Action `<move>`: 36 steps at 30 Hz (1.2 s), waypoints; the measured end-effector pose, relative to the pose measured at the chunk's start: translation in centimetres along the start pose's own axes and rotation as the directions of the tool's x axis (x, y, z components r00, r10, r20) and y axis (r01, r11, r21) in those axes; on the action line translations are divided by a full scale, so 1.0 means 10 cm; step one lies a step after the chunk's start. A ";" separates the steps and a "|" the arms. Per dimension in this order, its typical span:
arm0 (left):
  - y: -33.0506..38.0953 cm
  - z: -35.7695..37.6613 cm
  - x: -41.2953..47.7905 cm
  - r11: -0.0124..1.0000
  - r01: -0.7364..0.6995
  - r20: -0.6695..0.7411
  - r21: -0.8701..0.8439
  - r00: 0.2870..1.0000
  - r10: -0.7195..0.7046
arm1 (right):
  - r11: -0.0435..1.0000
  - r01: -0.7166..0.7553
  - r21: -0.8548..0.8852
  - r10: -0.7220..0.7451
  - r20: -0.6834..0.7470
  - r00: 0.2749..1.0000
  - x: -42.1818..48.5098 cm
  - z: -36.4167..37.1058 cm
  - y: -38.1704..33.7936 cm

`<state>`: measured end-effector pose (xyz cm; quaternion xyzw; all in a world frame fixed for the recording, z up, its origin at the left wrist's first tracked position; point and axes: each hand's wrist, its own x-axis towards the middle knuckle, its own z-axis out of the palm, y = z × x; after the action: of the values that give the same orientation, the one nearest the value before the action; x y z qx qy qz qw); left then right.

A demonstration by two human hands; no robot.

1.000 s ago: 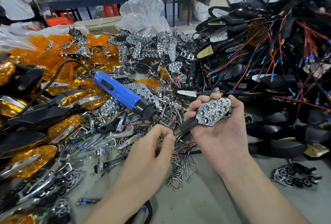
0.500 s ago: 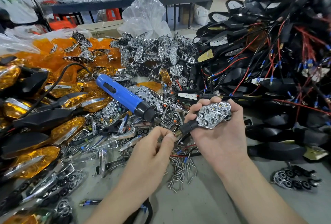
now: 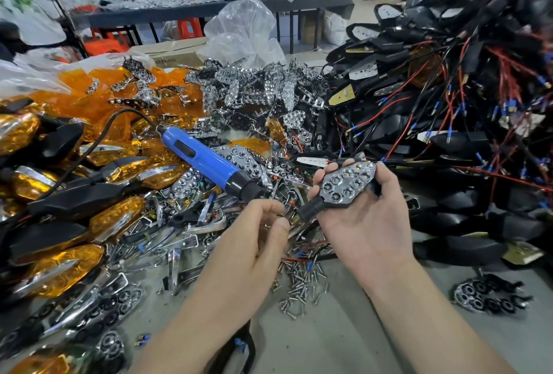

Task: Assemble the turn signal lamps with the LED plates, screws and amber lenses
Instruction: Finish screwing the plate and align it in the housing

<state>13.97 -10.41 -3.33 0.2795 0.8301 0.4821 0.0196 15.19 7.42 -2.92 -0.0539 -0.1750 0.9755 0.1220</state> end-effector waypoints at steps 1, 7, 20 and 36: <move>0.02 -0.01 0.01 0.999 -0.013 -0.023 0.039 1.000 0.014 | 1.000 0.009 -0.024 -0.009 -0.003 1.000 0.01 0.00 0.01; 0.20 0.10 0.11 0.970 -0.118 0.009 0.211 0.993 0.119 | 0.990 -0.008 -0.142 0.005 -0.020 1.000 0.02 0.00 0.09; 0.17 0.00 0.10 0.970 -0.055 -0.090 0.238 0.993 0.078 | 0.826 0.094 -0.556 -0.134 -0.031 0.991 0.02 -0.07 0.03; 0.04 -0.31 0.15 0.979 -0.025 0.104 0.201 0.995 0.004 | 0.945 0.082 -0.316 -0.122 -0.110 0.986 -0.01 0.04 -0.07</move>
<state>11.92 -11.95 -1.05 0.3105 0.8705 0.3806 0.0303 15.43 7.90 -2.29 -0.1256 -0.3206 0.9227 0.1734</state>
